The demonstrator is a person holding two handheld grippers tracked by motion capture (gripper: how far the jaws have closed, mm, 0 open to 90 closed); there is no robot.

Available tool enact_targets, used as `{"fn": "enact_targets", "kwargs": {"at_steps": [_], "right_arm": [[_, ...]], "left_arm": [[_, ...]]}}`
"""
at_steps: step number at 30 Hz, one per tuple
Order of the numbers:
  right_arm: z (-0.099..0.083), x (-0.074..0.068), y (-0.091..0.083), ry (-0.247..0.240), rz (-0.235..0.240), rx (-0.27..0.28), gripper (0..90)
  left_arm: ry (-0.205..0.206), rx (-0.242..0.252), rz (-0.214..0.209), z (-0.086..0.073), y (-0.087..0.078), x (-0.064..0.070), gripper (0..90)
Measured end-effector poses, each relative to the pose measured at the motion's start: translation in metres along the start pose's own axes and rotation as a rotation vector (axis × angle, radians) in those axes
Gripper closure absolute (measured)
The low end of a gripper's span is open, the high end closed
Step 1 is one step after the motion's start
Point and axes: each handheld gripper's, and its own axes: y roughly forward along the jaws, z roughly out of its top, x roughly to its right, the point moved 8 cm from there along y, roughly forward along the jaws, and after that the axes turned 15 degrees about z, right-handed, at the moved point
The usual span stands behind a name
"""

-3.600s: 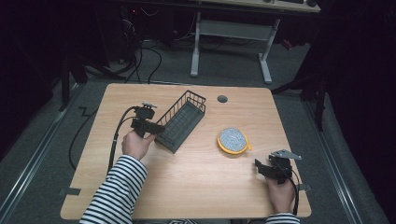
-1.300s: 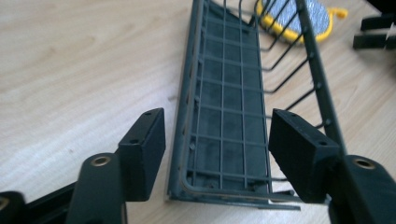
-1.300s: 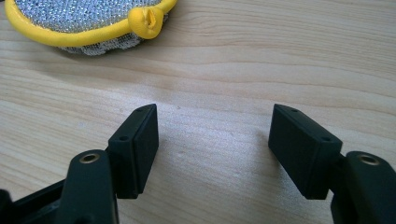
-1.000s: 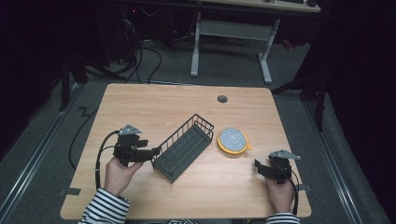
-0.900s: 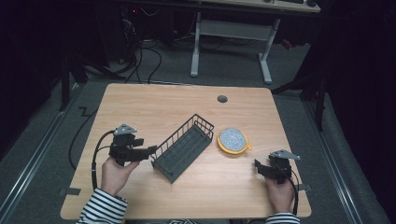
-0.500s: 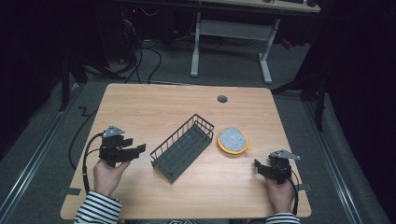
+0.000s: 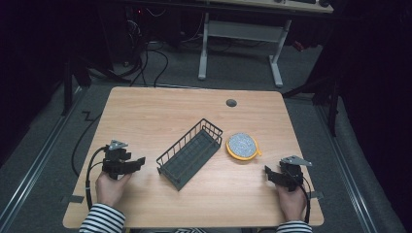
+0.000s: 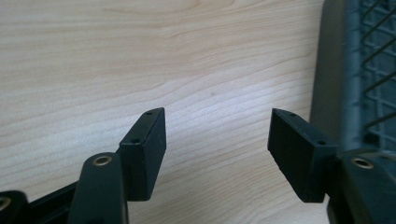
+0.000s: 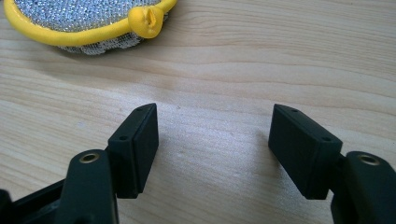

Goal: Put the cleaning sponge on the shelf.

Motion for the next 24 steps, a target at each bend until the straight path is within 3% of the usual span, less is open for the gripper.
{"fn": "enact_targets", "kwargs": {"at_steps": [5, 8, 13, 19, 24], "right_arm": [[0.000, 0.000, 0.000, 0.002, 0.000, 0.000, 33.4], [0.000, 0.000, 0.000, 0.001, 0.000, 0.000, 33.4], [0.000, -0.001, 0.000, -0.007, 0.007, -0.002, 33.6], [0.000, -0.002, 0.001, -0.011, 0.012, -0.003, 33.5], [0.000, -0.002, 0.001, -0.009, 0.011, -0.003, 33.5]], "left_arm": [[-0.004, 0.003, 0.026, -0.005, 0.008, -0.003, 37.8], [0.006, 0.045, 0.071, -0.006, 0.012, -0.005, 38.7], [0.036, 0.069, 0.130, -0.008, 0.019, -0.007, 38.9], [0.027, 0.057, 0.144, -0.011, 0.026, -0.009, 38.9], [0.054, 0.023, 0.163, -0.019, 0.034, -0.010, 38.3]]}}
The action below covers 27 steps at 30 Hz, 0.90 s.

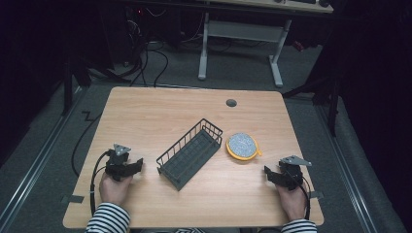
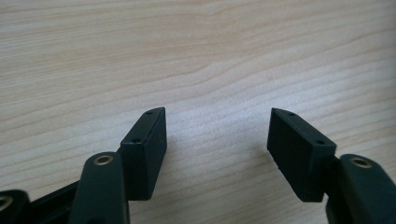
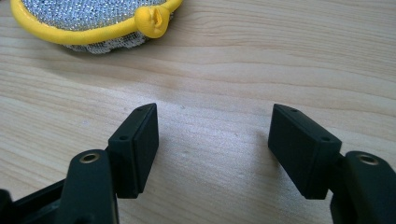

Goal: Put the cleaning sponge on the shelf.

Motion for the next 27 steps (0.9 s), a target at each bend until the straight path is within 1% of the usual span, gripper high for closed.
{"fn": "enact_targets", "kwargs": {"at_steps": [1, 2, 3, 4, 5, 6, 8, 10, 13, 15, 16, 17, 18, 19, 22, 23, 24, 26, 27], "right_arm": [[0.000, 0.000, 0.000, 0.000, 0.000, 0.000, 33.5], [0.000, 0.000, 0.000, -0.001, 0.004, 0.000, 33.5], [0.000, 0.000, 0.000, -0.001, 0.004, 0.000, 33.5], [0.000, 0.000, 0.000, -0.001, 0.004, -0.001, 33.5], [0.000, 0.000, 0.000, 0.003, 0.003, -0.006, 33.6], [0.000, 0.000, 0.000, 0.004, 0.002, -0.009, 33.7], [0.001, 0.000, 0.000, 0.004, 0.002, -0.018, 34.3], [0.001, 0.000, -0.001, 0.011, -0.002, -0.041, 37.1], [0.005, 0.000, -0.001, 0.022, 0.018, -0.074, 41.5], [0.009, -0.001, -0.002, 0.033, 0.034, -0.071, 43.2], [0.012, -0.002, -0.003, 0.032, 0.037, -0.081, 44.3], [0.012, -0.002, -0.003, 0.032, 0.037, -0.081, 44.3], [0.017, -0.004, -0.005, 0.023, 0.042, -0.081, 45.8], [0.017, -0.004, -0.005, 0.023, 0.042, -0.081, 45.8], [0.025, -0.006, -0.008, 0.030, 0.061, -0.090, 46.2], [0.029, -0.006, -0.009, 0.020, 0.061, -0.086, 46.5], [0.037, -0.008, -0.011, 0.017, 0.073, -0.085, 46.4], [0.039, -0.008, -0.012, 0.017, 0.076, -0.084, 46.5], [0.046, -0.009, -0.013, 0.016, 0.089, -0.082, 46.4]], "left_arm": [[0.000, 0.000, 0.000, 0.000, 0.000, 0.000, 37.2], [-0.004, 0.025, -0.001, -0.002, 0.001, 0.001, 37.0], [-0.004, 0.025, -0.001, -0.002, 0.001, 0.001, 36.9], [-0.016, 0.053, 0.000, -0.003, 0.001, 0.001, 36.9], [-0.023, 0.068, 0.000, -0.004, 0.001, 0.001, 36.4], [-0.025, 0.066, 0.012, -0.004, 0.001, 0.001, 36.5], [-0.033, 0.064, 0.020, -0.003, 0.002, 0.001, 35.8], [-0.034, 0.063, 0.020, -0.003, 0.002, 0.001, 35.8], [-0.032, 0.063, 0.017, -0.003, 0.002, 0.001, 35.0], [-0.033, 0.063, 0.016, -0.003, 0.002, 0.001, 34.9], [-0.033, 0.063, 0.015, -0.003, 0.002, 0.001, 34.5], [-0.033, 0.063, 0.013, -0.003, 0.002, 0.001, 34.5], [-0.032, 0.063, 0.012, -0.003, 0.002, 0.001, 34.0], [-0.032, 0.063, 0.012, -0.003, 0.002, 0.001, 34.0], [-0.032, 0.063, 0.012, -0.003, 0.002, 0.001, 33.9], [-0.032, 0.063, 0.011, -0.003, 0.002, 0.001, 33.8], [-0.031, 0.063, 0.011, -0.003, 0.002, 0.001, 33.7], [-0.032, 0.063, 0.011, -0.003, 0.002, 0.001, 33.7], [-0.031, 0.063, 0.011, -0.003, 0.002, 0.001, 33.7]]}}
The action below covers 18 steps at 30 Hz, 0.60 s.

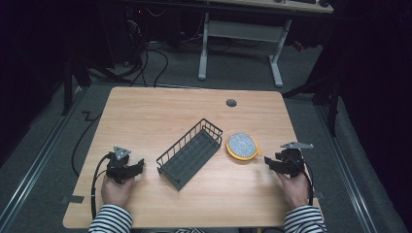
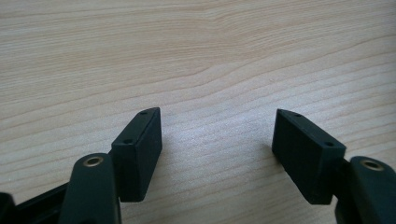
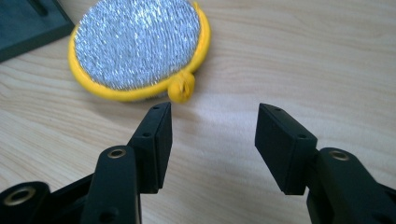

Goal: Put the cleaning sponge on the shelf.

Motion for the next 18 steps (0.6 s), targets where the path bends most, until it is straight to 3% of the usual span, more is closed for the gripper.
{"fn": "enact_targets", "kwargs": {"at_steps": [9, 18], "right_arm": [[0.026, -0.004, 0.001, -0.020, 0.034, -0.024, 45.9], [0.047, -0.005, 0.016, -0.033, 0.028, -0.074, 44.5]], "left_arm": [[0.001, 0.000, -0.002, 0.000, 0.000, 0.000, 33.1], [0.001, 0.000, -0.004, 0.000, 0.000, 0.000, 32.7]]}}
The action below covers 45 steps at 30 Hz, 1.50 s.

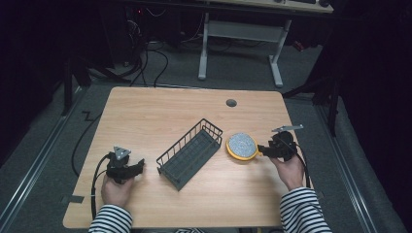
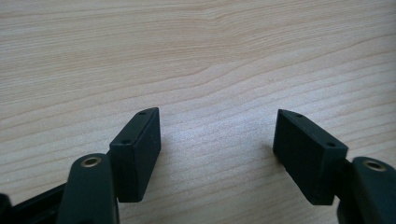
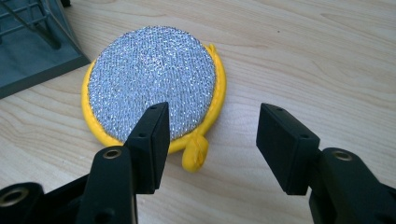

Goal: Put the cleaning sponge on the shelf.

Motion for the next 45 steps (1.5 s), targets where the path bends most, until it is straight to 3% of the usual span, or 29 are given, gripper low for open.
{"fn": "enact_targets", "kwargs": {"at_steps": [9, 15, 18, 22, 32, 41, 43, 45], "right_arm": [[0.022, -0.001, 0.019, 0.035, 0.037, -0.014, 42.5], [0.027, 0.006, 0.031, 0.078, 0.036, -0.067, 41.7], [0.027, 0.008, 0.036, 0.108, 0.064, -0.070, 41.7], [0.022, 0.015, 0.045, 0.142, 0.067, -0.105, 40.9], [0.018, 0.014, 0.057, 0.156, 0.079, -0.147, 41.8], [0.015, 0.012, 0.062, 0.164, 0.121, -0.165, 61.9], [0.015, 0.012, 0.061, 0.146, 0.124, -0.158, 74.6], [0.016, 0.010, 0.061, 0.107, 0.096, -0.164, 77.9]], "left_arm": [[-0.003, 0.001, 0.000, 0.000, 0.000, 0.000, 32.5], [-0.005, 0.001, -0.003, 0.000, 0.000, 0.000, 32.3], [-0.006, 0.001, -0.003, 0.000, 0.000, 0.000, 32.3], [-0.005, 0.001, -0.003, 0.000, 0.000, 0.000, 32.2], [-0.001, 0.001, -0.002, 0.000, 0.000, 0.000, 32.1], [0.002, 0.000, -0.002, 0.000, 0.000, 0.000, 32.0], [0.002, 0.000, -0.002, 0.000, 0.000, 0.000, 32.0], [0.003, 0.000, -0.002, 0.000, 0.000, 0.000, 31.9]]}}
